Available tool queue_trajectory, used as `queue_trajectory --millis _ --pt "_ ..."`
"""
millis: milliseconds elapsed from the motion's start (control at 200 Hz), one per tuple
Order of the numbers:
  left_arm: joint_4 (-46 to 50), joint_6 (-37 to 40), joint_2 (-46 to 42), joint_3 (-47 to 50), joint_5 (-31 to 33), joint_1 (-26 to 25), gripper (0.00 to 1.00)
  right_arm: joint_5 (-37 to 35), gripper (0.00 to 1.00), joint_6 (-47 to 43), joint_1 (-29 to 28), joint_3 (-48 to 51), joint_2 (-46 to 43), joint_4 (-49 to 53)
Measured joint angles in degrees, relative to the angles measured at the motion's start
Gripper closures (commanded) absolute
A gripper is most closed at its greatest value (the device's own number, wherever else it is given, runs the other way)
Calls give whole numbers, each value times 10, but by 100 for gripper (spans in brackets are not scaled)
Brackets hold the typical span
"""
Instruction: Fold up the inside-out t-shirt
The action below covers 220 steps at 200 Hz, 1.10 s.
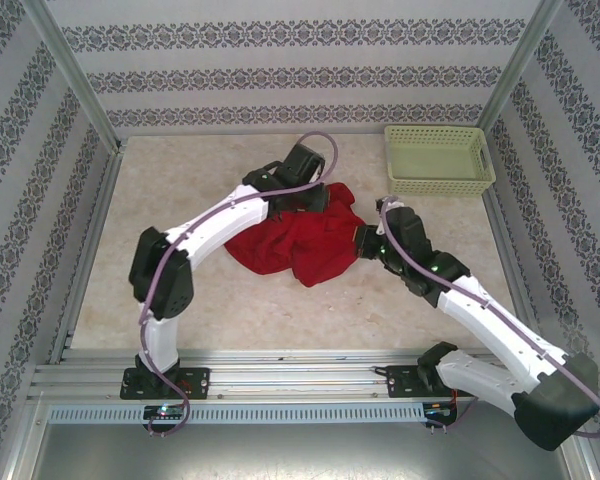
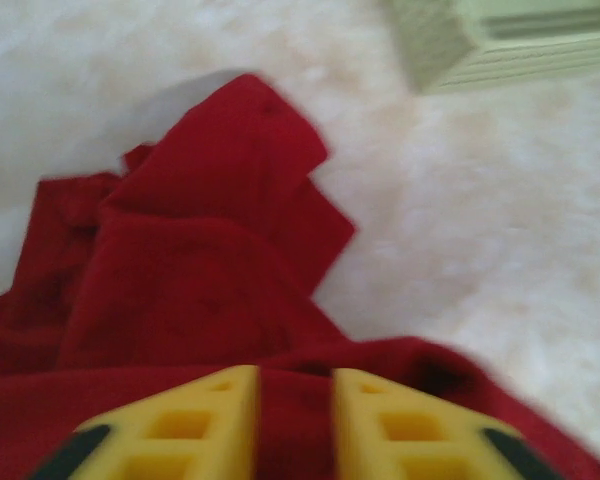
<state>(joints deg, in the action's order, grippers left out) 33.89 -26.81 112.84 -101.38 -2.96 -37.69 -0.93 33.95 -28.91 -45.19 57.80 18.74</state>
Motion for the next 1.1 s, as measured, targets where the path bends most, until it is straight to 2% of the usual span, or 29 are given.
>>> queue_trajectory --millis 110,255,320,390,565,634,704,844,939,1099 --pt "14 17 -25 68 38 0 40 22 100 2 23 -15 19 32" --pt "0 32 -189 250 70 -35 23 52 100 3 24 -23 26 44" --pt "-25 38 -260 308 77 -55 20 61 100 4 24 -27 26 48" --pt "-56 40 -299 349 77 -67 18 67 100 4 24 -32 26 50" --pt "-121 42 -269 419 77 -70 15 71 100 4 24 -45 21 59" --pt "-128 44 -241 425 80 -73 21 74 100 4 24 -49 13 64" --pt "-134 47 -210 418 91 -73 35 75 100 4 22 -52 5 70" --pt "-140 50 -164 388 112 -58 79 74 100 2 20 -66 -7 95" --pt "-144 54 -181 388 118 -37 100 61 100 -13 20 -80 -16 125" --pt "-142 75 -287 388 124 -24 100 32 100 -54 17 -116 -32 184"
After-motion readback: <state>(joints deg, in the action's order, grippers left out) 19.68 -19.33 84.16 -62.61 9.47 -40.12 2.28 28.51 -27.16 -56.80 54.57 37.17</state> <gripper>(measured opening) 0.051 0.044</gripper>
